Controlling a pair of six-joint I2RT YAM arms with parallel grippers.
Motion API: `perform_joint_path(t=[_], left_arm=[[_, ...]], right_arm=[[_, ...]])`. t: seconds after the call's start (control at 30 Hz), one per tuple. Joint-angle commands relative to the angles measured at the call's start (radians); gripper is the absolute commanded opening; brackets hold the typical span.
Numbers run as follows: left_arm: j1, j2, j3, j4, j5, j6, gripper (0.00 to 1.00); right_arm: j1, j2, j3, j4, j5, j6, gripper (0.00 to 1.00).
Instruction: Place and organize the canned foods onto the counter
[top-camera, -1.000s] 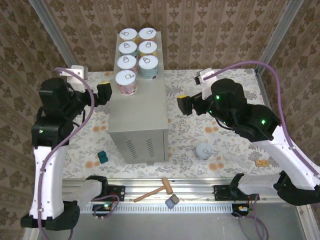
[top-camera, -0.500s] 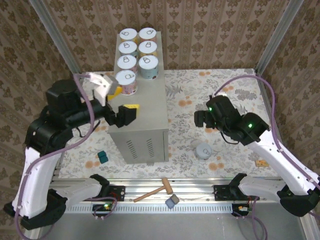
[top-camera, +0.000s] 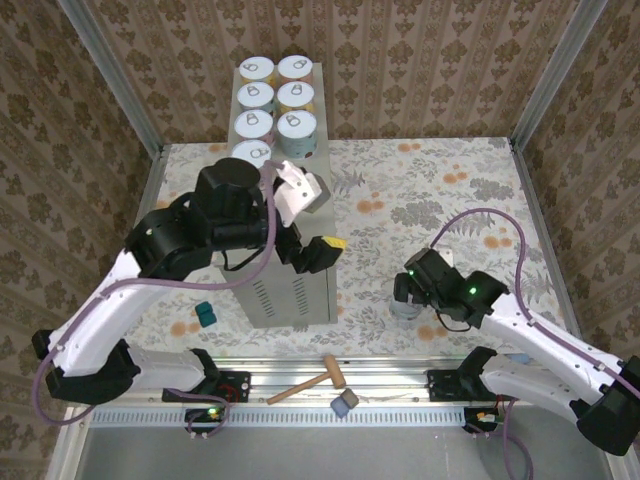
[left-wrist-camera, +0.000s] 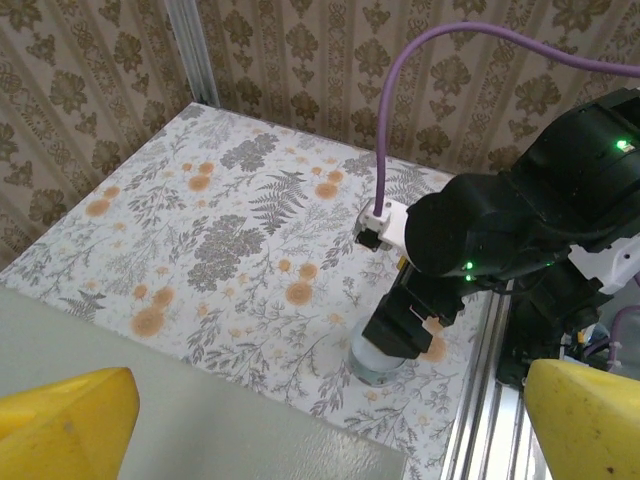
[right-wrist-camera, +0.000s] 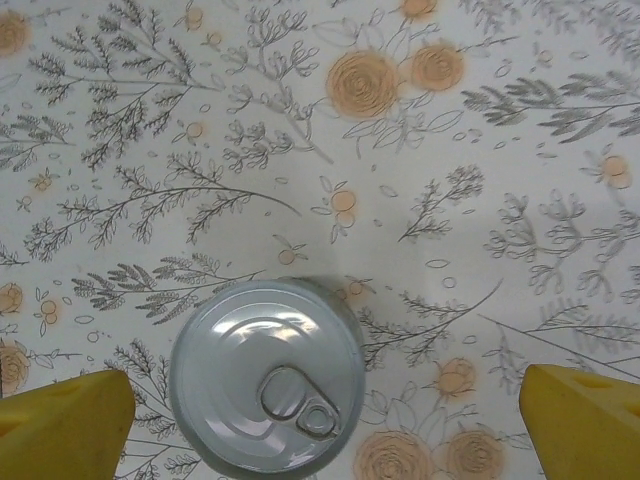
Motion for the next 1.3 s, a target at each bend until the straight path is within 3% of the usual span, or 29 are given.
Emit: perform_joint_path(t=[0.0,0.47,0.87,1.27], left_arm=[[-0.027,0.014,0.041,0.029,-0.052,0.032,1.00],[-0.068,0.045,0.059,0.037,-0.068,0.038,1.00],[-0.084,0.039,0.051,0.046,-0.088,0.041,1.00],[-0.090,0.025,0.031,0.047,-0.121,0.043,1.00]], right_arm=[[0.026,0.006,-0.027,0.073,-0.006,0.063,1.00],[0.118,0.104,-0.118,0.182,0.016,0.112,1.00],[0.123,0.182,-0.170,0.256,0.064,0.151,1.00],[0.122,0.218,-0.183,0.320,0.116,0.150,0.76]])
